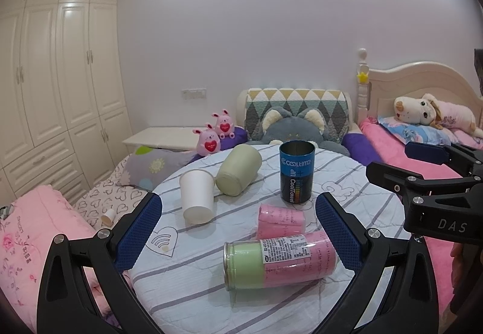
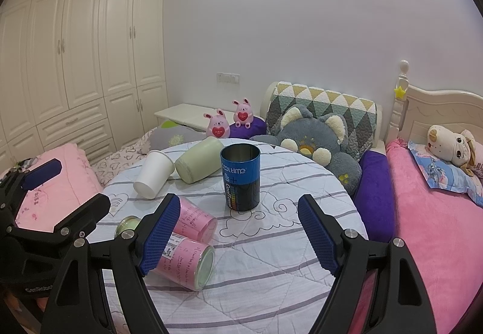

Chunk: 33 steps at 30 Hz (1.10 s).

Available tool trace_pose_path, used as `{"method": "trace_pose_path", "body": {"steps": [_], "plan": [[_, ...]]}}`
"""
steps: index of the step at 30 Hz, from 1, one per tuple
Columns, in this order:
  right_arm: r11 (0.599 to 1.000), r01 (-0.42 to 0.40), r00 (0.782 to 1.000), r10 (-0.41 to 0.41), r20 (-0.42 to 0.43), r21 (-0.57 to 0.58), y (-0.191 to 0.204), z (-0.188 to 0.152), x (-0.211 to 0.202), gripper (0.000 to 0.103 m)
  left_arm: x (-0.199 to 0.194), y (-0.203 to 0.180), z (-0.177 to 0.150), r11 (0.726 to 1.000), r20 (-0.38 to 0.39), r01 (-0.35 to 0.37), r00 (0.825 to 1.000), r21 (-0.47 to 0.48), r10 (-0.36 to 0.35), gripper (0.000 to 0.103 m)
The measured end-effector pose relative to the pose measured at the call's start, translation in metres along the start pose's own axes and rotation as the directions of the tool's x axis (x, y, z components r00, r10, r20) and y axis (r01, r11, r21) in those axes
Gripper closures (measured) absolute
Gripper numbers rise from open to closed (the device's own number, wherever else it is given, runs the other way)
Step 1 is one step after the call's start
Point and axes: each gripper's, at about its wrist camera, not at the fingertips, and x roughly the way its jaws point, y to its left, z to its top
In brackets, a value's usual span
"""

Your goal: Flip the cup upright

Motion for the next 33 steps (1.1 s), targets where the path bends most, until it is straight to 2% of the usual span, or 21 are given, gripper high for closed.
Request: {"method": "trace_pose_path", "body": {"steps": [19,33], "plan": [[1.000,-0.002,1.000,0.002,-0.004,-0.002,-0.001,0.001,0.005,0.021,0.007,0.004,0.000,1.000,0.004,-0.012,1.000,0.000,0.012,0.000],[1.000,-0.001,0.999,0.001,-0.043,0.007,-0.017,0.005,0.028,0.021,0.026,0.001,0.004,1.000,-0.021,0.001,1.000,0.006,0.000,0.000]]}}
